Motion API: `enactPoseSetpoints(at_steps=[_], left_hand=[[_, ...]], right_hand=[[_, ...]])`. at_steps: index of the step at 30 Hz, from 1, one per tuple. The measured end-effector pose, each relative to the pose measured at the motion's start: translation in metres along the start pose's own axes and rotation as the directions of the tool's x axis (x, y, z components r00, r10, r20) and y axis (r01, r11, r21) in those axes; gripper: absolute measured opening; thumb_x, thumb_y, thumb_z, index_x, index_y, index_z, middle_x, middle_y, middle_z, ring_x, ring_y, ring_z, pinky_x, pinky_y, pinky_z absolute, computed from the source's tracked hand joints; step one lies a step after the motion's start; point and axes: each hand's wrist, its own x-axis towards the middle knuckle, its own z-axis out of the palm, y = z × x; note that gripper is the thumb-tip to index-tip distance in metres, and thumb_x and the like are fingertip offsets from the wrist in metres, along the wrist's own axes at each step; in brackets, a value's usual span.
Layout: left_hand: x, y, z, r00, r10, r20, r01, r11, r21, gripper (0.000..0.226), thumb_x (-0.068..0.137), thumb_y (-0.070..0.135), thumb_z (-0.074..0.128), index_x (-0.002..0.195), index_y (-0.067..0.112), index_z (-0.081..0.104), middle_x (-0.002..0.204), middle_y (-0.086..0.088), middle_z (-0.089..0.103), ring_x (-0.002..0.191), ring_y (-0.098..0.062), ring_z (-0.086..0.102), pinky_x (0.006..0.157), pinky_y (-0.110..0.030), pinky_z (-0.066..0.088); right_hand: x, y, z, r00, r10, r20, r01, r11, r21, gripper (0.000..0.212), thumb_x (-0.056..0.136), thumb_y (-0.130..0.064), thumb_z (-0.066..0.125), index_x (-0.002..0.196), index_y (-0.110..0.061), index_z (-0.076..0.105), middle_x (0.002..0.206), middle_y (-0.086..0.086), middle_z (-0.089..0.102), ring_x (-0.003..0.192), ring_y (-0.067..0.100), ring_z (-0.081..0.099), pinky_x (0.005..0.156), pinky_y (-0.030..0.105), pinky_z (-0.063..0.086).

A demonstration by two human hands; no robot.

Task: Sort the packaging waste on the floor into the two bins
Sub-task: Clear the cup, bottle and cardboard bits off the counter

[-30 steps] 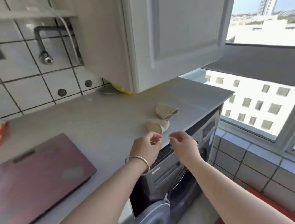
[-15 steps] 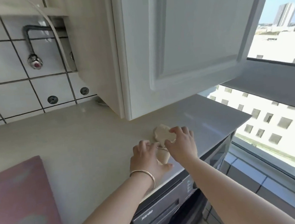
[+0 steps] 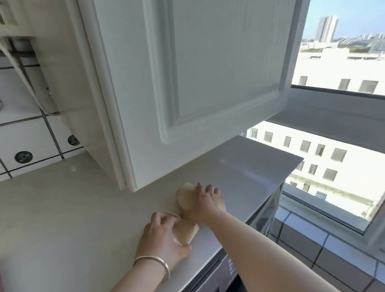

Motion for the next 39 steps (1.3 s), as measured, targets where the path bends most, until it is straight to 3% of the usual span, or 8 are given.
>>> enactPoseSetpoints(at_steps=[4,10,16,21,27,35,39], left_hand=[[-0.004,-0.005,-0.001,0.999,0.017,-0.044,-0.019,0.999,-0.047,0.055,0.067,0.038,0.07,0.119,0.036,0.054,0.127,0.011,0.041,0.113,-0.015,0.054,0.094,-0.02,0.042],[0.001,0.017,-0.001,0.995,0.094,-0.024,-0.096,0.981,-0.166,0.077,0.071,0.036,0.073,0.14,0.025,0.04,0.153,-0.002,0.022,0.138,-0.018,0.034,0.107,-0.025,0.035],[-0.014,0.08,0.037,0.929,0.356,0.097,-0.317,0.905,-0.284,0.085,0.07,0.033,0.074,0.144,0.02,0.035,0.149,-0.002,0.037,0.133,-0.021,0.041,0.109,-0.028,0.033],[-0.074,0.15,0.083,0.789,0.551,0.271,-0.465,0.825,-0.322,0.094,0.074,0.046,0.07,0.15,0.028,0.017,0.153,0.003,0.029,0.136,-0.017,0.037,0.111,-0.03,0.033],[-0.172,0.239,0.142,0.562,0.727,0.395,-0.587,0.687,-0.428,0.095,0.072,0.046,0.071,0.149,0.025,0.02,0.151,0.003,0.033,0.137,-0.015,0.035,0.112,-0.025,0.028],[-0.325,0.337,0.228,0.363,0.752,0.55,-0.563,0.647,-0.514,0.092,0.069,0.035,0.075,0.147,0.021,0.029,0.148,0.002,0.037,0.131,-0.016,0.042,0.108,-0.021,0.03],[-0.39,0.386,0.276,0.246,0.768,0.591,-0.581,0.605,-0.545,0.092,0.068,0.031,0.075,0.147,0.023,0.029,0.148,0.005,0.036,0.131,-0.016,0.042,0.106,-0.021,0.032]], right_hand=[[-0.008,-0.001,-0.001,0.994,0.067,-0.091,-0.064,0.997,0.043,0.101,0.07,-0.053,0.065,0.147,-0.014,0.014,0.138,0.011,0.035,0.131,0.031,0.028,0.109,0.035,0.031],[-0.044,0.03,-0.032,0.929,0.239,-0.283,-0.2,0.967,0.159,0.1,0.071,-0.057,0.064,0.147,-0.017,0.013,0.136,0.011,0.036,0.129,0.032,0.03,0.106,0.041,0.033],[-0.123,0.103,-0.061,0.785,0.485,-0.385,-0.374,0.867,0.328,0.091,0.073,-0.052,0.06,0.145,-0.021,0.015,0.135,0.009,0.036,0.127,0.029,0.031,0.106,0.041,0.032],[-0.223,0.187,-0.065,0.621,0.703,-0.348,-0.567,0.708,0.421,0.09,0.072,-0.052,0.058,0.145,-0.02,0.016,0.139,0.012,0.033,0.13,0.032,0.026,0.107,0.042,0.03],[-0.361,0.279,-0.061,0.391,0.867,-0.309,-0.68,0.498,0.539,0.091,0.074,-0.051,0.055,0.147,-0.019,0.011,0.144,0.011,0.028,0.135,0.033,0.021,0.109,0.044,0.029],[-0.526,0.389,-0.05,0.161,0.951,-0.264,-0.752,0.291,0.592,0.092,0.073,-0.054,0.057,0.147,-0.017,0.016,0.14,0.013,0.034,0.127,0.032,0.031,0.106,0.043,0.031],[-0.598,0.447,-0.034,0.012,0.982,-0.188,-0.739,0.135,0.66,0.095,0.072,-0.056,0.057,0.148,-0.016,0.014,0.142,0.014,0.033,0.13,0.032,0.029,0.106,0.042,0.031]])
